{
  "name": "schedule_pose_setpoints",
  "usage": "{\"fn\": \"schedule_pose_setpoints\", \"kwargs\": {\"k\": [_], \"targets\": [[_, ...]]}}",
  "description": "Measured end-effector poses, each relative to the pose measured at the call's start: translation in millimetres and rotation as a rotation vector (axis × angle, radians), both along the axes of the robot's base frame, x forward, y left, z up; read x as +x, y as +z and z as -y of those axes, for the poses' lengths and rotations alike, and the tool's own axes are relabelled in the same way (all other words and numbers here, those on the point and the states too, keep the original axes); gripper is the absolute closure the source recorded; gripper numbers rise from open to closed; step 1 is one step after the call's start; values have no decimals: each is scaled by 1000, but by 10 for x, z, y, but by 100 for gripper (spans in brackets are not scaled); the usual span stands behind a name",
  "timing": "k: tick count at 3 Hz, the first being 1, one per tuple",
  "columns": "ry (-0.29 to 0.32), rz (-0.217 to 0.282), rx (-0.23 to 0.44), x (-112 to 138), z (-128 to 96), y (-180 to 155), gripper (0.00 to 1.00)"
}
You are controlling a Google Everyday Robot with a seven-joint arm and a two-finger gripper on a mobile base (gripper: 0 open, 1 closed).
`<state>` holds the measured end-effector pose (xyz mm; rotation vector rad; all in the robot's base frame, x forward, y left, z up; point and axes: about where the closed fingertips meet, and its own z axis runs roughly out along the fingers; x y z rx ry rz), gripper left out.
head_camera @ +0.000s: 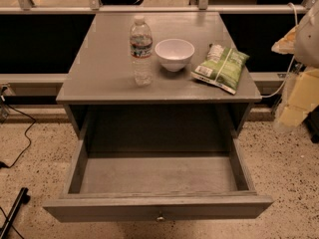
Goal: Place green jalapeno chip bag into top drawer
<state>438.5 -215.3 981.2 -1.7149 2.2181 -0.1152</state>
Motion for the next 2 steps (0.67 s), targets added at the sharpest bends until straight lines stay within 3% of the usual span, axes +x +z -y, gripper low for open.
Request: {"fn": "schedule_pose_setpoints", "kwargs": {"k": [1,2], "targets": [[2,4,3,17,8,0,0],[19,39,26,163,84,5,0]]}}
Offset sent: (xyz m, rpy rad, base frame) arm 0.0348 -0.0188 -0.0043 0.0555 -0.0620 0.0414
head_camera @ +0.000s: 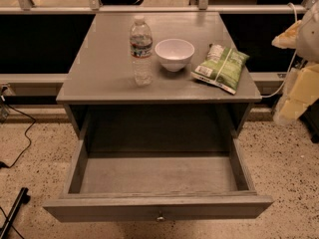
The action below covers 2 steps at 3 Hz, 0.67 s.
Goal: Place green jalapeno chip bag into top drawer
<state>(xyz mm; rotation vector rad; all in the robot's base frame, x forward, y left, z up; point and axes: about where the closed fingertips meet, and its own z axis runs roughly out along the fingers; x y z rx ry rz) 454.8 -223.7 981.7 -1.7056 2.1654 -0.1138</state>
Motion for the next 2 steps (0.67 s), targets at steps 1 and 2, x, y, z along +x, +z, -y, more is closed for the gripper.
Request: {"fn": "schedule_pose_setpoints", "kwargs": {"k": [1,2], "targets": [[33,38,20,496,101,-35,0],[88,69,89,1104,-48,-120,0]]}}
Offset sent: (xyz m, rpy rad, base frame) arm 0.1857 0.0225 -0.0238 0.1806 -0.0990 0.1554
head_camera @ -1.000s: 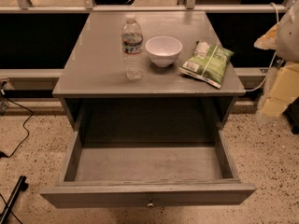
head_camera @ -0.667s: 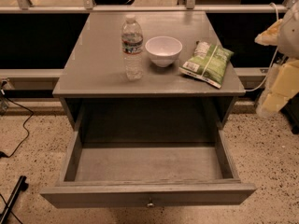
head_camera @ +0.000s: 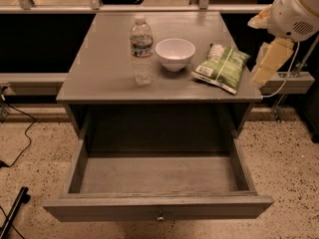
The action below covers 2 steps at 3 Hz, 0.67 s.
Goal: Place green jalapeno chip bag into top drawer
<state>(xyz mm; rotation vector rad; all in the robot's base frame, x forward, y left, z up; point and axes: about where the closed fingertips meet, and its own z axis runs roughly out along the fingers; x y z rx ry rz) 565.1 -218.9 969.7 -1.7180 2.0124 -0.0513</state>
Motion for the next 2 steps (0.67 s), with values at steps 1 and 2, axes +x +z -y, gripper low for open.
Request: {"fn": "schedule_pose_setpoints", "kwargs": {"k": [1,2], "targets": [[-11,7,51,543,-77,-326,0],[-44,-2,67,772,-10,-578,0]]}}
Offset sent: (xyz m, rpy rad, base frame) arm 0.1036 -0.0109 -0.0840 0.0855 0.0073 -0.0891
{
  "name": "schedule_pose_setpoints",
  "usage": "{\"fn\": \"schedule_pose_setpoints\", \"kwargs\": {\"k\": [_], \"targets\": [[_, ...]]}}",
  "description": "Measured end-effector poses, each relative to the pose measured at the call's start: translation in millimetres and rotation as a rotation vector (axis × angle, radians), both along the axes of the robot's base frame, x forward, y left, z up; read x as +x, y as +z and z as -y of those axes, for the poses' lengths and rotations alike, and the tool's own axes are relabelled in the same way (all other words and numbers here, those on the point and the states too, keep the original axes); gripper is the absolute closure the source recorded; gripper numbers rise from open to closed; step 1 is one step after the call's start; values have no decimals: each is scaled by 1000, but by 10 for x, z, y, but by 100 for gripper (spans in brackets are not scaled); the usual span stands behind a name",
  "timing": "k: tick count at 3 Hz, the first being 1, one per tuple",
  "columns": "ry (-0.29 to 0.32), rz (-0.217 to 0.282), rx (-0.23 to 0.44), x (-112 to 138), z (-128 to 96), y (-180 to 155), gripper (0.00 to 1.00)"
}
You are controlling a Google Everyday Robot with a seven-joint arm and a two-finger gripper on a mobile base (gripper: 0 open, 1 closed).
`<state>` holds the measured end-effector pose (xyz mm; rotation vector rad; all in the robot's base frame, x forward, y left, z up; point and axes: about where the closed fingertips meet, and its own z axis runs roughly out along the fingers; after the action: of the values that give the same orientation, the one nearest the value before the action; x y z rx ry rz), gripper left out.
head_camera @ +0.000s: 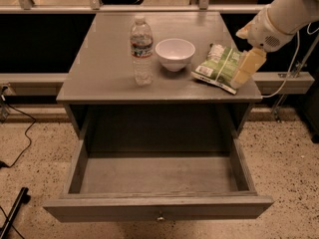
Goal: Place green jalapeno chip bag into top drawer
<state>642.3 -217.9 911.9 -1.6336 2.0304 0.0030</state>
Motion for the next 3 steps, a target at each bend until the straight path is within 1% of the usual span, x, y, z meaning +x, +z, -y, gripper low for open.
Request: {"fn": "schedule_pose_setpoints", "kwargs": {"k": [1,2,3], "targets": [[-29,4,-3,90,91,-221,18],[-31,5,-16,135,68,-418,41],[-33,-8,-18,139,65,-599,65]]}}
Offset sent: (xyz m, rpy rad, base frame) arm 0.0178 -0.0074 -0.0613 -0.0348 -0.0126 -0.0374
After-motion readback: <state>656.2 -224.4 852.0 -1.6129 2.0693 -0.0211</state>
